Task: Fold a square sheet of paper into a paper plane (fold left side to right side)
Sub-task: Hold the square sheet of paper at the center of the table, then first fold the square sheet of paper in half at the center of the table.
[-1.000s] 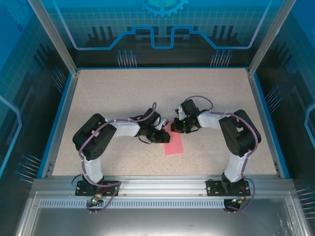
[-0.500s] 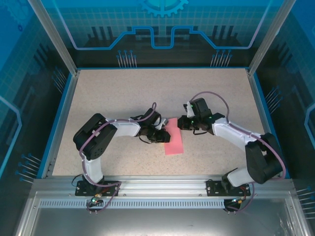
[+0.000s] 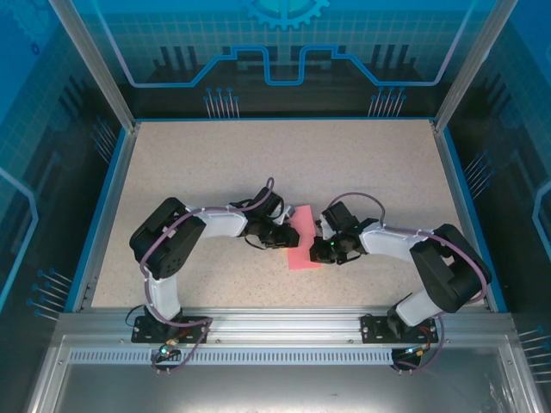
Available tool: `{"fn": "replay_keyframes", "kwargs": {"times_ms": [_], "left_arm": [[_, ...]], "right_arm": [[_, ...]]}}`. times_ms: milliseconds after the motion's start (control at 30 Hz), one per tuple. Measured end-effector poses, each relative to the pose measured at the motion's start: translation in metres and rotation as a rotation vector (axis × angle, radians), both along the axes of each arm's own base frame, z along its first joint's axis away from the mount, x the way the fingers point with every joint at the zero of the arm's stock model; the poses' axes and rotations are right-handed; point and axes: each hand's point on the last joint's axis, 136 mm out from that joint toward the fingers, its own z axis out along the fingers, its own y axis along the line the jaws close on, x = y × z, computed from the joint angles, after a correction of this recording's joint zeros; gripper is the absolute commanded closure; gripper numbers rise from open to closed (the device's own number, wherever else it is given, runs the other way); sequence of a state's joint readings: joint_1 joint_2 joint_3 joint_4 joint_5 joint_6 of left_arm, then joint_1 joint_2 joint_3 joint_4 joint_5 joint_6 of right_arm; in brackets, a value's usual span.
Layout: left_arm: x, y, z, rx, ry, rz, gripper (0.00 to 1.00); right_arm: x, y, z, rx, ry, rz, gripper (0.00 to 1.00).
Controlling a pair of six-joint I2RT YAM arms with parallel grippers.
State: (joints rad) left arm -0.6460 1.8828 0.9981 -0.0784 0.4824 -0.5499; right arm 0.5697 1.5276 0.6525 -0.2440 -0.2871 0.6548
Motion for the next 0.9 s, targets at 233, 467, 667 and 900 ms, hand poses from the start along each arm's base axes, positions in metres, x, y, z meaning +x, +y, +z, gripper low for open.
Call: {"fn": "replay_keyframes", "kwargs": {"times_ms": [233,467,667,900], "left_arm": [[0.017,-0.008,0.016,-0.004,-0.041,0.014,0.71],[0.033,-0.007,0.005,0.024,-0.042,0.04,0.71],[0.04,-0.001,-0.003,0.03,-0.023,0.058,0.71],[0.049,0.0,-0.004,0.017,-0.012,0.071,0.71]], "right_arm": [[0.0,0.0,-0.001,-0.012,0.013,0.0,0.99],[0.001,-0.001,-0.001,-0.02,0.017,0.001,0.99],[0.001,-0.001,-0.001,-0.041,0.011,0.015,1.0],[0.005,-0.002,-0.001,-0.053,-0.008,0.03,1.0]]}}
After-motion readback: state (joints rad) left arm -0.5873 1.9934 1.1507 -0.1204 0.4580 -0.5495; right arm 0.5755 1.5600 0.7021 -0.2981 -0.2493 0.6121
